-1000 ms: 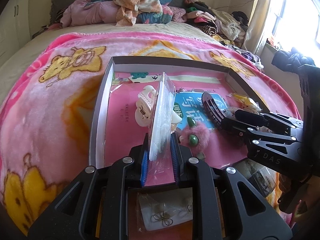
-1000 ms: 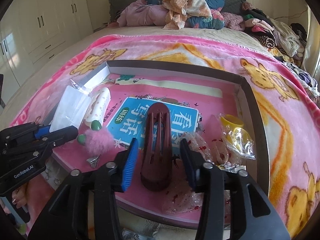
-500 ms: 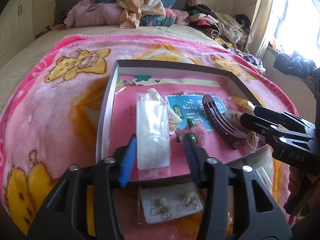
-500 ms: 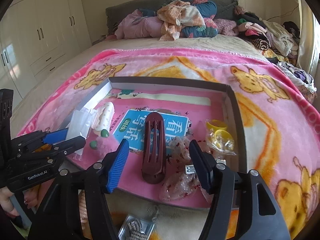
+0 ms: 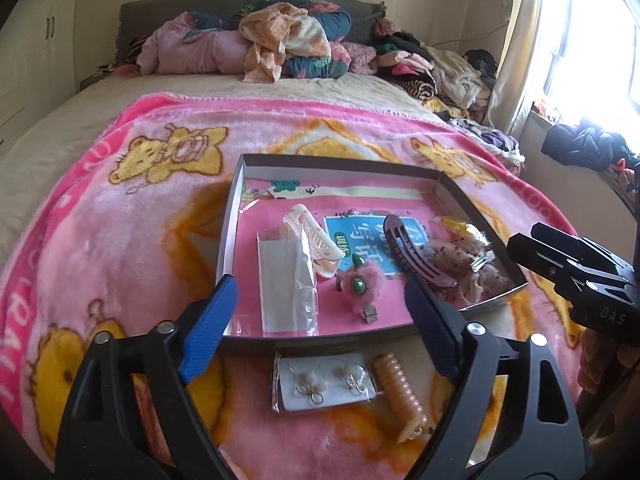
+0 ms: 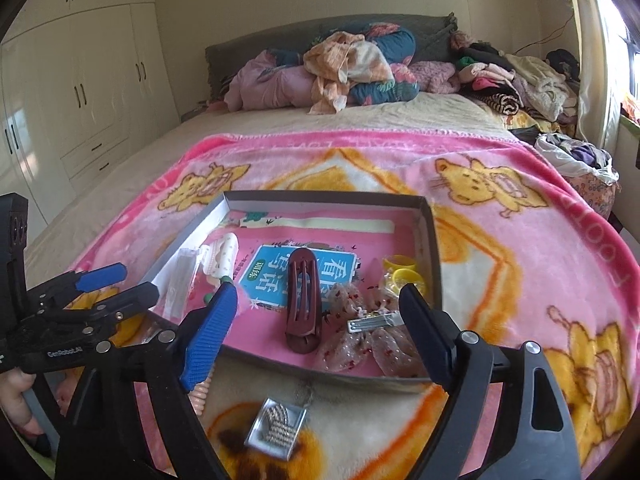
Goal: Organize jewelry
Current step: 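Withdraw both tools from the box toward the remaining jewelry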
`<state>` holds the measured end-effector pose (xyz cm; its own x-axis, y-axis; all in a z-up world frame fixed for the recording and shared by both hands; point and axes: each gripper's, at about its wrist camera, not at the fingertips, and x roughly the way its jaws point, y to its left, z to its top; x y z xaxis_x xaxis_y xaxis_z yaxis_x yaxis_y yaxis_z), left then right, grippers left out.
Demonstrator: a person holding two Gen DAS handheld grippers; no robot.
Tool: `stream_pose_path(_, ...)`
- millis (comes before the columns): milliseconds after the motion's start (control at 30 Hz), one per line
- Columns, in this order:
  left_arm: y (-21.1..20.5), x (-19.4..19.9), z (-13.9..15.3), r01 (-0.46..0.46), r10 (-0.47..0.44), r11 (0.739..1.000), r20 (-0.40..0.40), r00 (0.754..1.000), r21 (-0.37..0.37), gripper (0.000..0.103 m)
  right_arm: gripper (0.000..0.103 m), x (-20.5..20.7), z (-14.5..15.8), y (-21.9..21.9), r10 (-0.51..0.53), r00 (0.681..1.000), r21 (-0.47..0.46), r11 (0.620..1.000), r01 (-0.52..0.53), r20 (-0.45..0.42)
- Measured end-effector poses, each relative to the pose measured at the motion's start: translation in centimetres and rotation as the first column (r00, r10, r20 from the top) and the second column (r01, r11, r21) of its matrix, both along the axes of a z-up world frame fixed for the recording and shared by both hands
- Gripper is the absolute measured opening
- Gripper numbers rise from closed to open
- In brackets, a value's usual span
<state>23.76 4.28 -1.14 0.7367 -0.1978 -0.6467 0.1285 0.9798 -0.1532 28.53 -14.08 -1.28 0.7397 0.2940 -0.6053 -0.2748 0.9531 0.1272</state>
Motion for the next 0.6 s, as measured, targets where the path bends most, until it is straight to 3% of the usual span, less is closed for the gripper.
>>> stream_pose_path(100,0.1,-0.7,0.6,-0.005,0.005,1.0,0.015,1.0,-0.003,0.085,0.081,-0.9,0.6,-0.4,-0.009,1.0,0.005,1.0,0.008,0.014)
stream_pose_path(467,0.0,-3.3,2.4,-0.006,0.006,1.0,0.059,0.998,0.001,0.086,0.082,-4.1,2.6,-1.1,-0.012,0.998,0.027,1.0,0.01,0.064)
stream_pose_path(600,0.0,-4.2,2.7,-0.004,0.004,1.0,0.07,0.998,-0.003,0.086,0.087,-5.4,2.9,-1.2,-0.01,0.997,0.036,0.999,0.007,0.078)
